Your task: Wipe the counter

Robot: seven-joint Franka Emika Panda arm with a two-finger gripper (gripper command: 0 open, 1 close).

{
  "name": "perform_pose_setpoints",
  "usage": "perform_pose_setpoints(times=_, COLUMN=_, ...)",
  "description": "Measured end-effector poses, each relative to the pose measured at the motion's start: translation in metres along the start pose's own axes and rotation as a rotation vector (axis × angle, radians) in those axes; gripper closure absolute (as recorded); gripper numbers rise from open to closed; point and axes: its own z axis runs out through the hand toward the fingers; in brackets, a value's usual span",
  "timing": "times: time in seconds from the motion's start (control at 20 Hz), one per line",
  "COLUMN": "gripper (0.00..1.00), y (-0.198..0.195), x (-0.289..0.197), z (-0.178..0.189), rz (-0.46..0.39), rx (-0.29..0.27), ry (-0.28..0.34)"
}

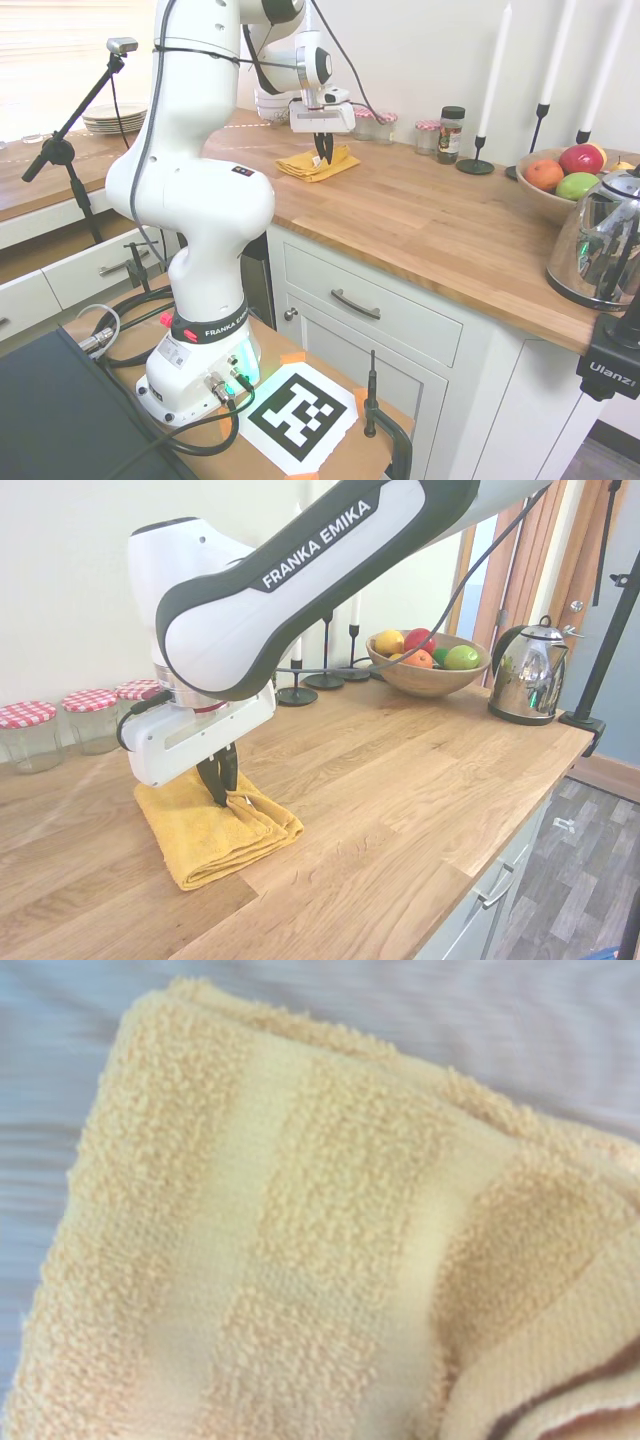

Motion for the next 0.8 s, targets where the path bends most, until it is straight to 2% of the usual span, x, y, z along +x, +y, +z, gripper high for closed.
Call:
perform_pose_setpoints(times=0.4, gripper=1.0, y=-0.005, x=-0.006, z=-0.002, rz=-0.013, rx=-0.009, ry=0.006)
perform_pose_setpoints(times=0.45, gripper=0.0, y=-0.005, x=-0.006, z=-0.002, rz=-0.015, rx=-0.015, ry=0.005)
perform_pose_setpoints(times=0.6, gripper=0.0, y=-0.006, x=-0.011, z=-0.004, rz=-0.022, rx=-0.037, ry=-0.004)
perform_pose_setpoints(times=0.8, gripper=0.0, y=-0.007, x=-0.014, z=-0.004, rz=-0.028, rx=-0.041, ry=-0.006)
